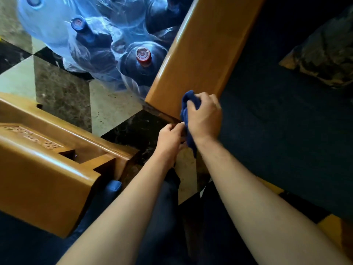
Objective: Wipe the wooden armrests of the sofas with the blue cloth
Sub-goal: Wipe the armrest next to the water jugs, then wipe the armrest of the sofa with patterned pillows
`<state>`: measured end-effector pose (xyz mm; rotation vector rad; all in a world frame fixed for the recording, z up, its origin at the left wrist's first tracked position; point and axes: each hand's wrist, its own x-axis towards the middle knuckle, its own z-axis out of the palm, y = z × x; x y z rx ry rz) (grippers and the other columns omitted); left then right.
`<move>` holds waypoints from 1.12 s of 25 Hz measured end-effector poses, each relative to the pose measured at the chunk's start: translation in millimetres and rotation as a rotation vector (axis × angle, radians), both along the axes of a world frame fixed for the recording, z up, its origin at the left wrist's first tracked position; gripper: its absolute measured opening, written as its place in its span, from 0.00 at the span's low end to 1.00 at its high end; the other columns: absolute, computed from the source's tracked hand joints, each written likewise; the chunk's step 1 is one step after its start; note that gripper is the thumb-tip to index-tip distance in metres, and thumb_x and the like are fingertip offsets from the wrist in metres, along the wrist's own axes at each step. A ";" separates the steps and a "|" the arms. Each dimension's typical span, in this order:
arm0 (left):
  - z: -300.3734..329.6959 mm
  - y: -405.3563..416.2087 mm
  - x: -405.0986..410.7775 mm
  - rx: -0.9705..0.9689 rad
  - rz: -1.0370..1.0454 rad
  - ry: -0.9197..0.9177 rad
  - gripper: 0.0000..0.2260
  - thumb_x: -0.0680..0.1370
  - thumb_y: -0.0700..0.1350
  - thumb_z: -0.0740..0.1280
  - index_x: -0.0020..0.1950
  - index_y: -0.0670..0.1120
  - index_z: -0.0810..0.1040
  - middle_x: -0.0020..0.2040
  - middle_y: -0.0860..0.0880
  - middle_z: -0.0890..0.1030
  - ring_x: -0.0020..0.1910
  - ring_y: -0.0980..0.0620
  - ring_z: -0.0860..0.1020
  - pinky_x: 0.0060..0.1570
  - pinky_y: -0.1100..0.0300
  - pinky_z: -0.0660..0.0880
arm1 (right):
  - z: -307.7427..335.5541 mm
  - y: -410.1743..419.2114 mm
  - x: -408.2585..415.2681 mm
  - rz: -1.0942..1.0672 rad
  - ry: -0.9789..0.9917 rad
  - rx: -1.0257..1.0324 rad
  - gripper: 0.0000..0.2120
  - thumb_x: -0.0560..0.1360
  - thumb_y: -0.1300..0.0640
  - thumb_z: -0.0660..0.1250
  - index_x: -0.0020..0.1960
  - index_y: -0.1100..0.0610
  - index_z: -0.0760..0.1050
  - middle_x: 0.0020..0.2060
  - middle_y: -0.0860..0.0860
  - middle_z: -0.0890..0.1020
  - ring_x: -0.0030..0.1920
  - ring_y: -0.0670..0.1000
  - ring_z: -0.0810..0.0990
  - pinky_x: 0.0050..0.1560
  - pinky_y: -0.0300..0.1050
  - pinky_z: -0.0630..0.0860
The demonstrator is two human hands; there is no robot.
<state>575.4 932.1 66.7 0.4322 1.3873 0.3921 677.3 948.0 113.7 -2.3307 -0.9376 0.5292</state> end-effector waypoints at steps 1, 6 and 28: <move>4.3 -0.2 -4.9 -0.066 0.088 -0.004 0.06 0.80 0.43 0.65 0.45 0.43 0.78 0.36 0.43 0.80 0.30 0.49 0.82 0.30 0.54 0.78 | 0.2 -0.7 -13.3 0.090 0.025 -0.002 0.06 0.76 0.55 0.71 0.51 0.56 0.82 0.50 0.54 0.80 0.49 0.53 0.80 0.47 0.39 0.70; 32.6 -28.6 -35.5 -0.395 0.359 -0.029 0.09 0.82 0.45 0.61 0.52 0.44 0.80 0.40 0.42 0.80 0.39 0.46 0.80 0.36 0.56 0.78 | 1.2 -48.2 -58.7 0.152 0.357 -0.084 0.06 0.74 0.55 0.73 0.50 0.52 0.83 0.48 0.51 0.81 0.47 0.49 0.81 0.50 0.42 0.76; 177.4 -407.4 361.3 0.053 -1.432 0.079 0.10 0.84 0.45 0.64 0.58 0.42 0.82 0.53 0.39 0.85 0.53 0.39 0.83 0.60 0.41 0.79 | 147.9 -561.3 269.4 -1.429 0.729 0.484 0.09 0.79 0.56 0.68 0.42 0.56 0.83 0.38 0.53 0.86 0.45 0.55 0.84 0.46 0.47 0.77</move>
